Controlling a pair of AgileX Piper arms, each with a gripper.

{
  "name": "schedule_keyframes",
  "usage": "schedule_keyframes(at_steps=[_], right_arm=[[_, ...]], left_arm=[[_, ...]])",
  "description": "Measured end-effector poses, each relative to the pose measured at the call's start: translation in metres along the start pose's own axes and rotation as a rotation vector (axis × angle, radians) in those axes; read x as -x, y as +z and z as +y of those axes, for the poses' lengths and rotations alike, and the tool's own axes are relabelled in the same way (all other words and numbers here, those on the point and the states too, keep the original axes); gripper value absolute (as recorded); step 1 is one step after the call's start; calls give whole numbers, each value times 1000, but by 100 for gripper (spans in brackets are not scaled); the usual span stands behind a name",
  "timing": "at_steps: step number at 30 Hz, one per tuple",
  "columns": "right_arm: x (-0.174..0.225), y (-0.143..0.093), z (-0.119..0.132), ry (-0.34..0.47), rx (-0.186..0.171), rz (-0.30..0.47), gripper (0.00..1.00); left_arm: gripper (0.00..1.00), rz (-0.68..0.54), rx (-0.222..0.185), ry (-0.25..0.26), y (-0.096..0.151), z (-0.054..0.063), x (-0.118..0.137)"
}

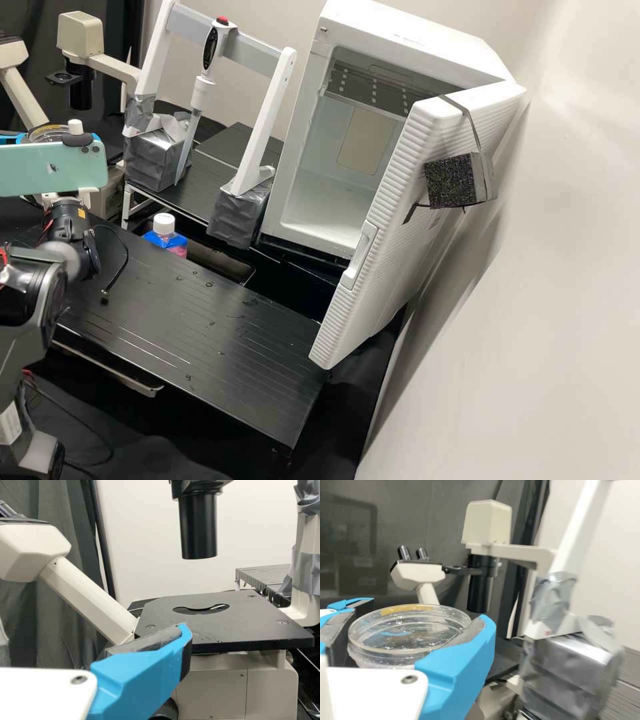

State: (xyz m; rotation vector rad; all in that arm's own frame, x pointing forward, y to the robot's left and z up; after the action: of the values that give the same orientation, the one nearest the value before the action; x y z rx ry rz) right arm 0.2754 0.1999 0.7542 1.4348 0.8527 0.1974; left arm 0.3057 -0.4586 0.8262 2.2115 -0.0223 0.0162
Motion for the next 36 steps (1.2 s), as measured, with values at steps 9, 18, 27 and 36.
schedule_keyframes(at_steps=[9, 18, 27, 36], right_arm=[[-58, 3, -5, -13, -14, -37, 0], [-105, 18, -22, -41, 4, -84, 0], [-133, 39, -34, -77, -24, -148, 0], [-152, 48, -38, -50, -80, -147, 0]], left_arm=[[100, 0, 0, 0, 0, 0, 0], [100, 0, 0, 0, 0, 0, 0], [100, 0, 0, 0, 0, 0, 0], [100, 0, 0, 0, 0, 0, 0]])
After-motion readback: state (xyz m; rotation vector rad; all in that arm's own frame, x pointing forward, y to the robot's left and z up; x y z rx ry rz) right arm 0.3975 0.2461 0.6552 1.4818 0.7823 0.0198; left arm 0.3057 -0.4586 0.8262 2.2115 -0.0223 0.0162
